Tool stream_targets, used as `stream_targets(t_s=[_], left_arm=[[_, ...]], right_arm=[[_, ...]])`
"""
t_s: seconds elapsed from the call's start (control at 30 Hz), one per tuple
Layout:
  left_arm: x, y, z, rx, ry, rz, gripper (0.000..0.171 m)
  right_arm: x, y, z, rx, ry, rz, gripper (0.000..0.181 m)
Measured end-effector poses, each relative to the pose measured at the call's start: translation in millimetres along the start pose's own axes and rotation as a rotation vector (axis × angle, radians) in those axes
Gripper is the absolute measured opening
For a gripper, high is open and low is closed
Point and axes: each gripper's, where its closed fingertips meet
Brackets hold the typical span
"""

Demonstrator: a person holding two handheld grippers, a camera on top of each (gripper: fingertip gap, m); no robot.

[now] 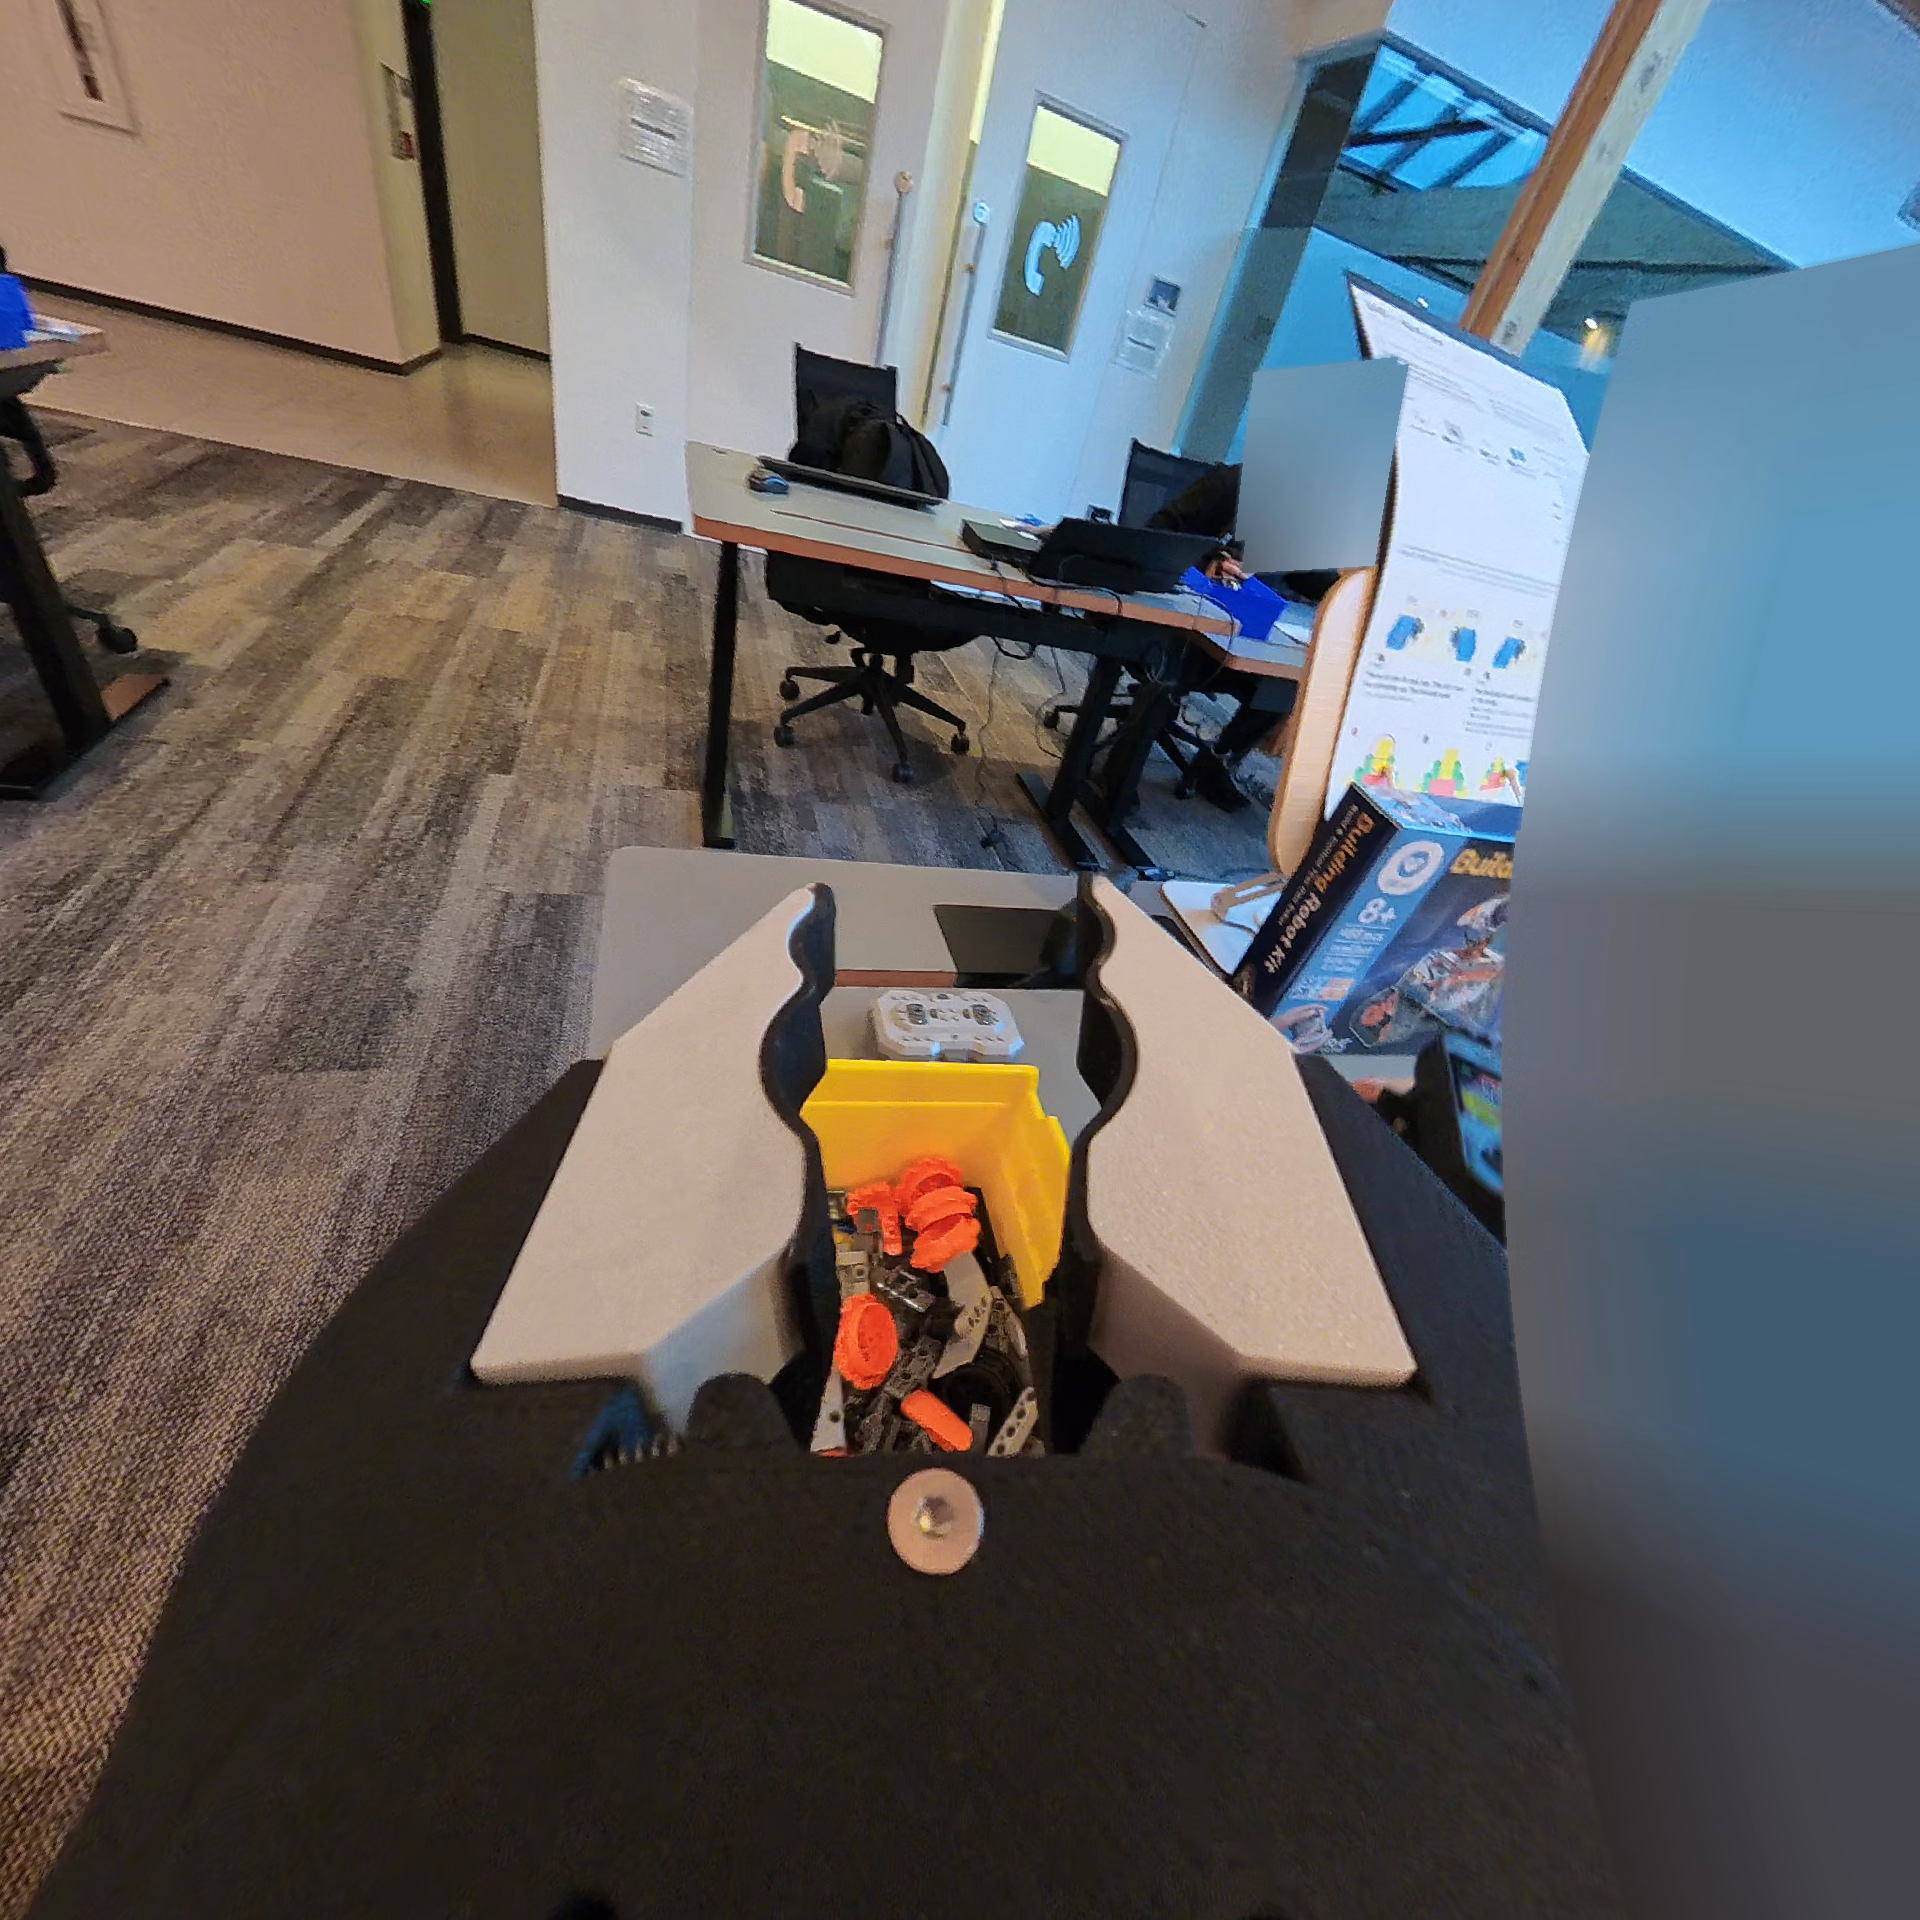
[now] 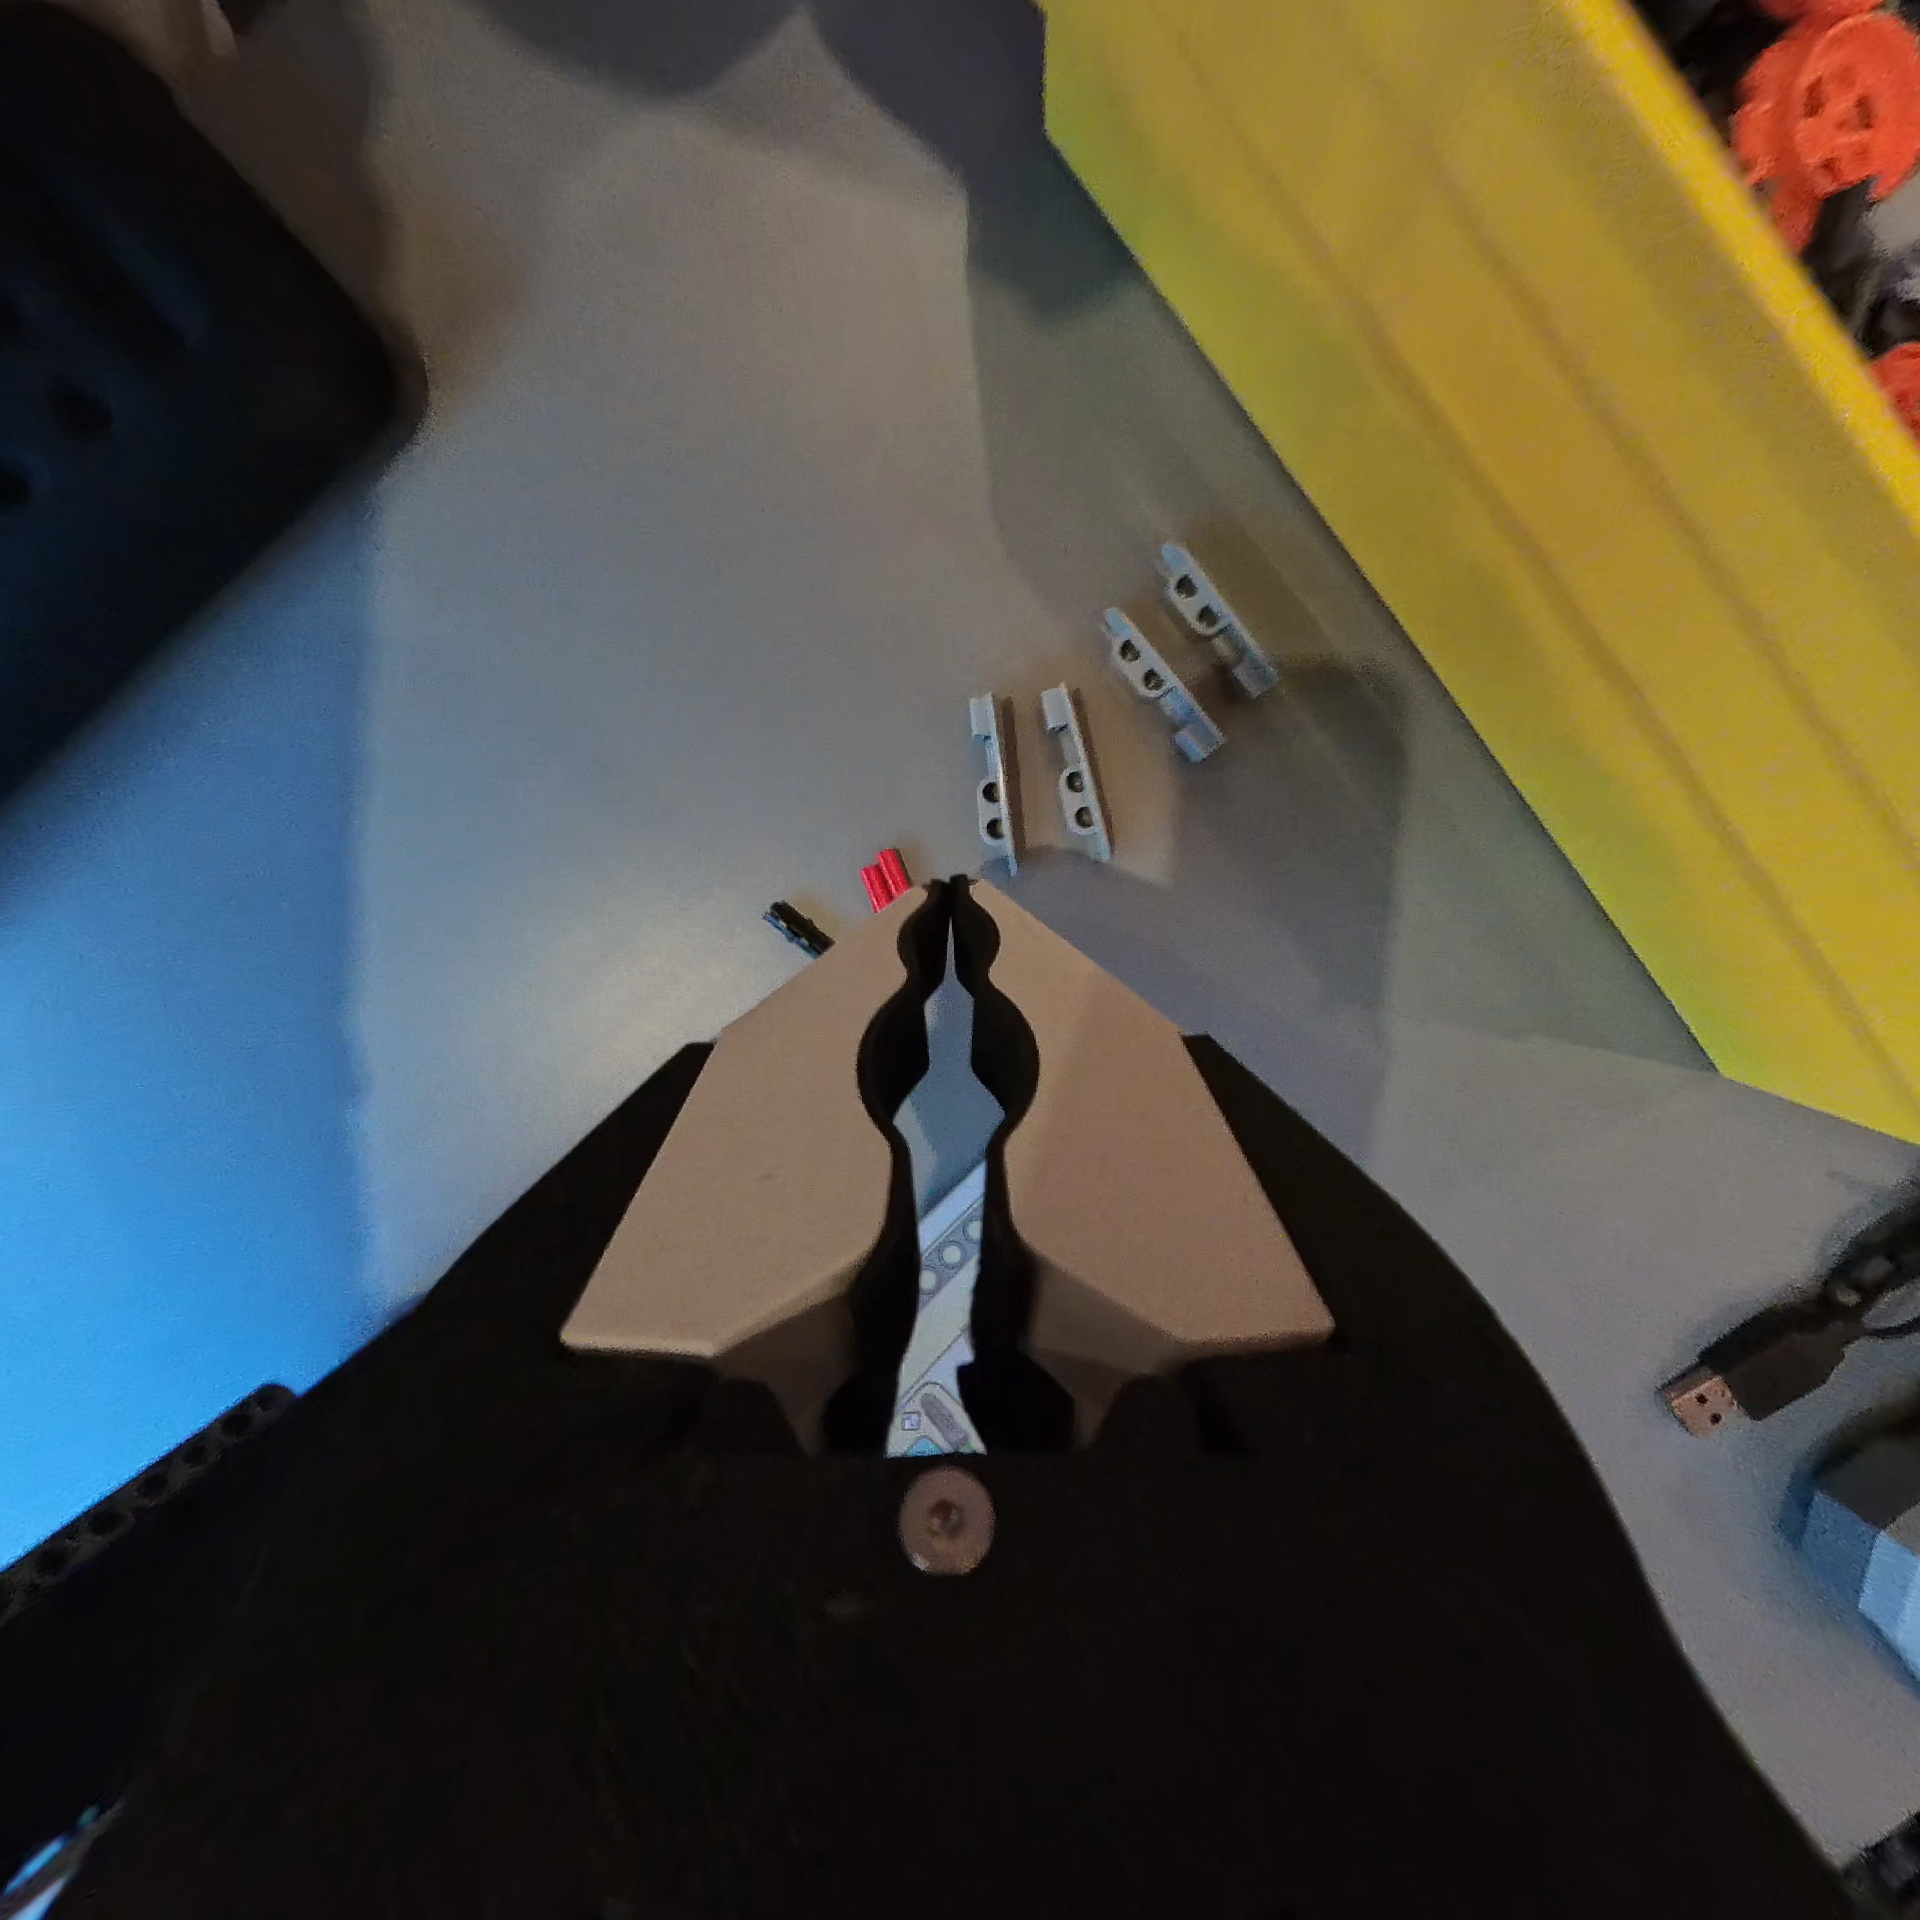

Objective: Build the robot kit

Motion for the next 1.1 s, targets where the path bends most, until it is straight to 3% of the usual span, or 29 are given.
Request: stream_targets(t_s=[0.17, 0.4, 1.1], left_arm=[[-11, 12, 7, -0.032, -0.051, 0.024, 0.044], [-5, 6, 2, -0.018, -0.017, 0.011, 0.044], [-2, 3, 0, -0.012, -0.001, 0.001, 0.045]], right_arm=[[12, 3, -6, -0.04, 0.065, 0.051, 0.005], [22, 7, -10, -0.064, 0.116, 0.083, 0.007], [27, 12, -15, -0.04, 0.142, 0.108, 0.006]])
Point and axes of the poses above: each gripper's, where its closed fingertips meet, x out along the fingers, z out of its top, y = z × x across the jaws, and after that the axes turned 3 degrees about x, right-handed
